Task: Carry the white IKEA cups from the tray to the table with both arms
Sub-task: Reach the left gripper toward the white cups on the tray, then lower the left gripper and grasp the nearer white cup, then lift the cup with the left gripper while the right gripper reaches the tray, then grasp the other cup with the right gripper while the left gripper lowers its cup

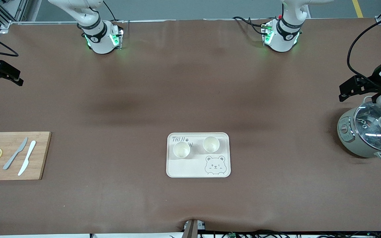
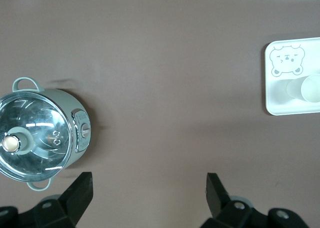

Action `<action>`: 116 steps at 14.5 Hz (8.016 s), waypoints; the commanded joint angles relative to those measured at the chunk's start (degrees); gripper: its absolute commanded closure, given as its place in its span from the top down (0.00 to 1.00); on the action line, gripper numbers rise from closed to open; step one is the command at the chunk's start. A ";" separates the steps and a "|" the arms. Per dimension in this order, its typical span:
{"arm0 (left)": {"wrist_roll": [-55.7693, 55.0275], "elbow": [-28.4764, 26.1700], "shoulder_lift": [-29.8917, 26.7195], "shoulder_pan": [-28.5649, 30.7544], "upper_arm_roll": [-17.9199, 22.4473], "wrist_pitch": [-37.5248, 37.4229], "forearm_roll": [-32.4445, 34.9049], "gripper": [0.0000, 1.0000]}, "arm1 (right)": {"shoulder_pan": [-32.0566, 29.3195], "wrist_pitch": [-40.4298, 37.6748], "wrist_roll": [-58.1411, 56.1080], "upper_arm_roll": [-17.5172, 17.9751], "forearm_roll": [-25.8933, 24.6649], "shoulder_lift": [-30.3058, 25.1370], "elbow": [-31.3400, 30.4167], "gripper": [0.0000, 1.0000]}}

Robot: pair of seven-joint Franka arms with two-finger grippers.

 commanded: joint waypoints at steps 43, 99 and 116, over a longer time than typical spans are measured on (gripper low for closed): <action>-38.22 -2.81 35.97 -28.58 0.50 43.72 1.22 1.00 | -1.31 -0.17 -0.68 1.06 0.79 1.68 2.37 1.00; -29.52 -51.59 1.25 -13.83 -0.03 55.58 23.26 0.00 | 34.99 34.72 34.74 1.15 2.46 49.49 22.50 1.00; -27.32 -55.91 11.53 3.06 0.06 80.62 39.10 0.00 | 38.06 41.32 35.09 0.88 0.35 56.44 24.35 1.00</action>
